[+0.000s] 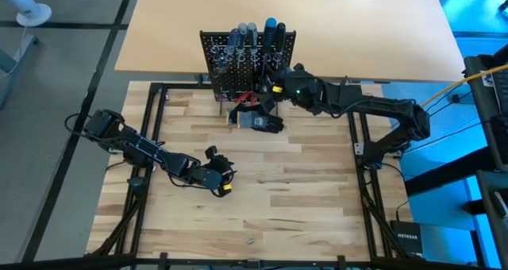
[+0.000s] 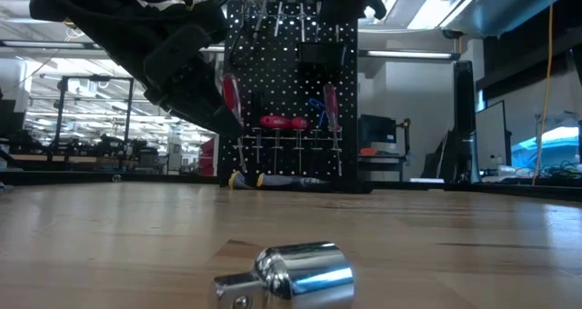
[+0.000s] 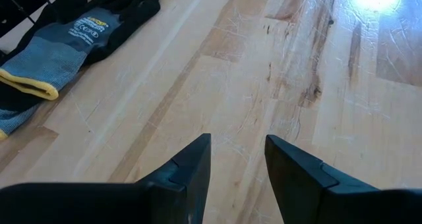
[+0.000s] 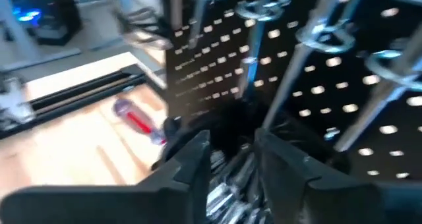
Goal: Hang tools onto peg board
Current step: Put the socket into the pegboard bin
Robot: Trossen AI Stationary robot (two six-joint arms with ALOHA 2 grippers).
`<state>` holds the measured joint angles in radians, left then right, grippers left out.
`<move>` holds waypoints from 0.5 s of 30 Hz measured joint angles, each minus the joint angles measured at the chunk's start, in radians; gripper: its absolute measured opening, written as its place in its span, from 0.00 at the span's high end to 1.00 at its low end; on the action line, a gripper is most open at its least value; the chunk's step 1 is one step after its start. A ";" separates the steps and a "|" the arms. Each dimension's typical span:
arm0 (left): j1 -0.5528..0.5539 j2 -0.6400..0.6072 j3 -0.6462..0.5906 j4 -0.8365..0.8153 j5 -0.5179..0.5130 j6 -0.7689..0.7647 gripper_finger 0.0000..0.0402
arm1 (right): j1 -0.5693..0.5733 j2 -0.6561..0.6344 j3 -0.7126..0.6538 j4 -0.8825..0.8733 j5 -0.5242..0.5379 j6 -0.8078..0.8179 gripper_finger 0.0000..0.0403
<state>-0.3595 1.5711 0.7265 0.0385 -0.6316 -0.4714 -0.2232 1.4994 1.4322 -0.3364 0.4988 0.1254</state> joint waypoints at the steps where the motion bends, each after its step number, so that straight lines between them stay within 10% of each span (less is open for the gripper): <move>1: 0.001 0.000 0.000 0.000 0.000 0.000 0.67 | -0.001 0.002 0.000 0.002 0.013 0.000 0.67; 15: -0.016 -0.018 0.014 -0.035 0.000 0.013 0.67 | 0.183 -0.098 0.001 -0.193 -0.055 0.029 0.45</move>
<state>-0.3758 1.5526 0.7410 0.0040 -0.6315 -0.4587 -0.0397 1.4016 1.4330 -0.5289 0.4441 0.1545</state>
